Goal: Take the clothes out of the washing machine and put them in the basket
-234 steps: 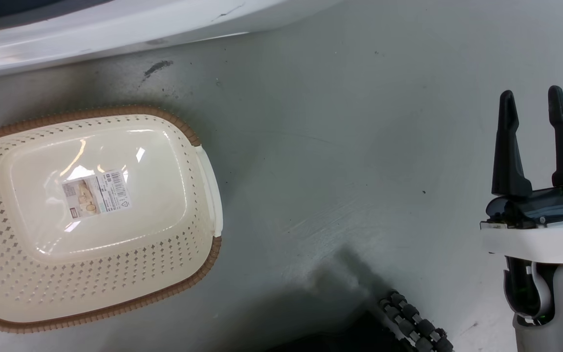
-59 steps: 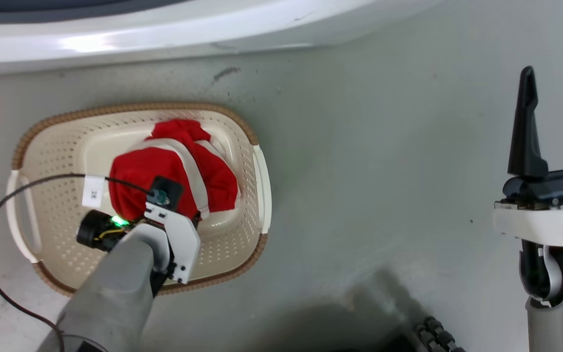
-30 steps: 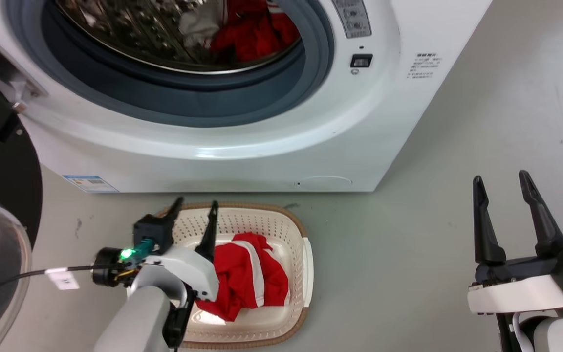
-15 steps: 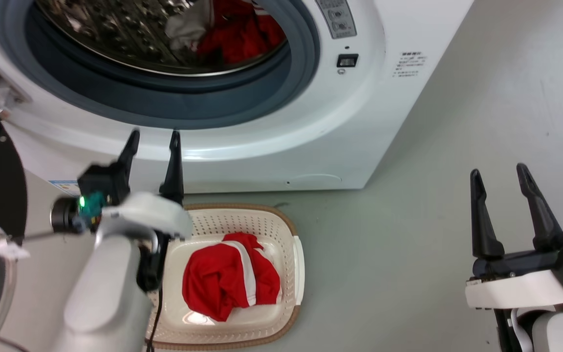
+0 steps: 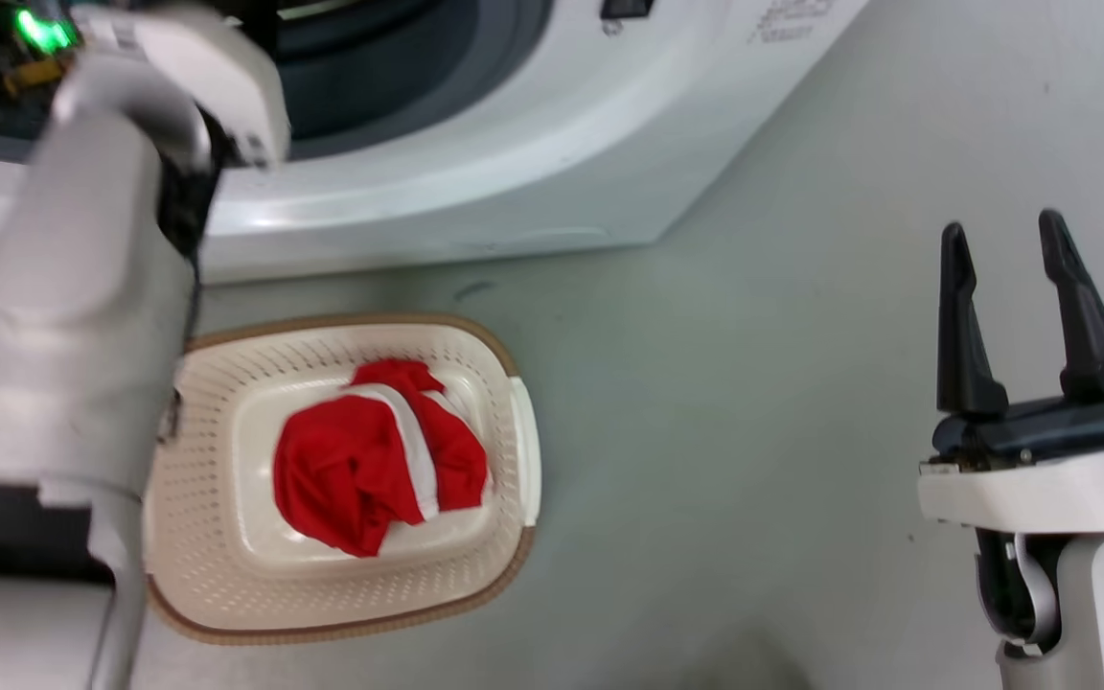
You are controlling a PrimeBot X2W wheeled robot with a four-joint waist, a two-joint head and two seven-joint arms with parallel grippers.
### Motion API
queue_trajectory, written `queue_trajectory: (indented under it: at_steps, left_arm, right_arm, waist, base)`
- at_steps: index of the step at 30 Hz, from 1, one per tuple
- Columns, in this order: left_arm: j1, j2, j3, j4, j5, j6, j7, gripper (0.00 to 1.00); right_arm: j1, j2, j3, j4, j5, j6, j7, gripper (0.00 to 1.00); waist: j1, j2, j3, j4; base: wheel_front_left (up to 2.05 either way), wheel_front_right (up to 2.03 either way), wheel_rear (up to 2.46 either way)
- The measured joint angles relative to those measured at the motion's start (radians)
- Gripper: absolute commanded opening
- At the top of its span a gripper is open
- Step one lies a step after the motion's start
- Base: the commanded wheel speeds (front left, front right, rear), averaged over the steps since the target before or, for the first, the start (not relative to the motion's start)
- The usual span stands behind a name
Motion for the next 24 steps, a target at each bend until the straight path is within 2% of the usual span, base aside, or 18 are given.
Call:
queue_trajectory:
  at_steps: [7,12,15,19,24]
  left_arm:
    - [-0.240,0.034,-0.055,0.118,0.006,-0.016,0.142,1.00]
    - [-0.366,0.040,-0.103,0.184,-0.041,-0.020,0.280,1.00]
    - [-0.427,0.046,-0.132,0.201,-0.100,-0.021,0.369,1.00]
    - [-0.486,0.084,-0.167,0.222,-0.155,-0.021,0.471,1.00]
    - [-0.536,0.122,-0.201,0.250,-0.177,-0.021,0.529,1.00]
  right_arm:
    - [-0.045,0.000,0.029,-0.020,0.044,0.000,0.000,1.00]
    - [-0.056,0.000,0.042,-0.029,0.069,0.000,0.000,1.00]
    - [-0.064,0.000,0.044,-0.032,0.081,0.000,0.000,1.00]
    - [-0.067,0.000,0.048,-0.033,0.095,0.000,0.000,1.00]
    - [-0.082,0.000,0.053,-0.036,0.104,0.000,0.000,1.00]
  waist:
    - [0.0001,0.0000,0.109,-0.064]
    - [0.0001,0.0000,0.173,-0.103]
    - [0.0001,0.0000,0.207,-0.123]
    - [0.0001,0.0000,0.246,-0.145]
    - [0.0001,0.0000,0.284,-0.171]
  base:
    - [0.00,0.00,0.00]
    - [0.00,0.00,0.00]
    - [0.00,0.00,0.00]
    - [0.00,0.00,0.00]
    - [0.00,0.00,0.00]
